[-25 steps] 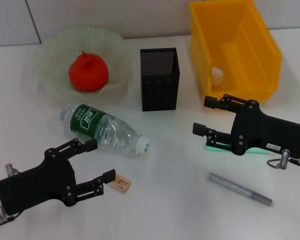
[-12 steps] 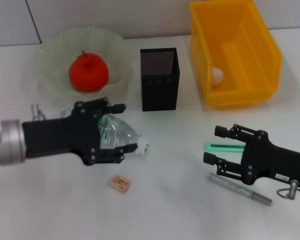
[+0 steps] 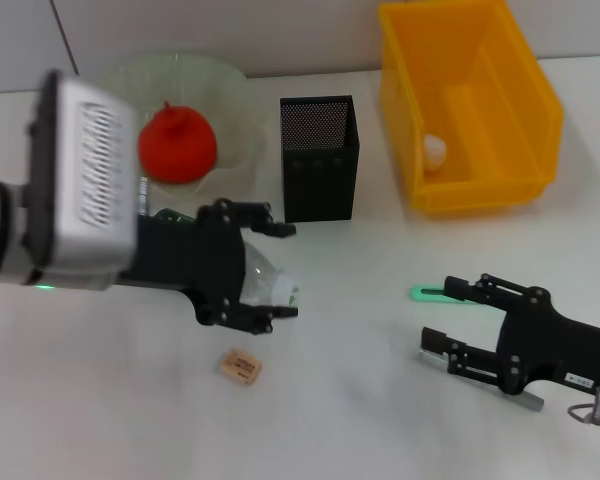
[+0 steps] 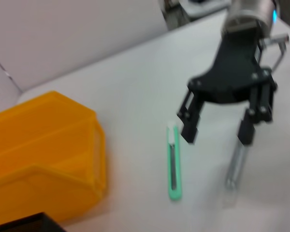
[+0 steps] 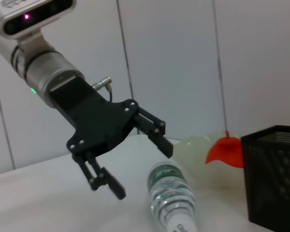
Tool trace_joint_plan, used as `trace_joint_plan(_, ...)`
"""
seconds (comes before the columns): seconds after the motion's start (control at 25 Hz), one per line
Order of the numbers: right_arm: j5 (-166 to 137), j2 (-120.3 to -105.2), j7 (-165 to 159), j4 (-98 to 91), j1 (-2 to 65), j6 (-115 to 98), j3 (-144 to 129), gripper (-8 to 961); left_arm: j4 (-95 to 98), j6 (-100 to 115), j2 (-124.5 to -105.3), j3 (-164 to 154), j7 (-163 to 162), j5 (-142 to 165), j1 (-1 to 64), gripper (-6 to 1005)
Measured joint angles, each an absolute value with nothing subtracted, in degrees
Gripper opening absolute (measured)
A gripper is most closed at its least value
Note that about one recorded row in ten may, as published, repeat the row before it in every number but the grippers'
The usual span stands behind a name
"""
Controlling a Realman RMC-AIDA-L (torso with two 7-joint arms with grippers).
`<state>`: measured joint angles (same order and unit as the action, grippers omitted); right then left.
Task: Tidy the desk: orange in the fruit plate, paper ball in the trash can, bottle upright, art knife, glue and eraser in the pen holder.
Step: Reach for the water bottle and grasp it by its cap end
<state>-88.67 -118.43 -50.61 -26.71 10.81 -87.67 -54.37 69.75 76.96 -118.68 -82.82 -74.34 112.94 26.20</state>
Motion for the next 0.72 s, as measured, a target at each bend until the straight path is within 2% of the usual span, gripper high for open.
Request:
trace_joint_plan(0.32,-88.82,-118.37,-52.16,-26.62,9.71,-88.37,-52.23,710,79.67,73.42,-118.87,-94.95,-82.35,128.36,28.57,792)
trace_joint_plan(0.72,-88.87,-118.58,-52.44,-25.85,9.66,-88.42,-52.27,710,79.17,67.82,-119.15,-100.96,-87.83,137.45,31.69,790)
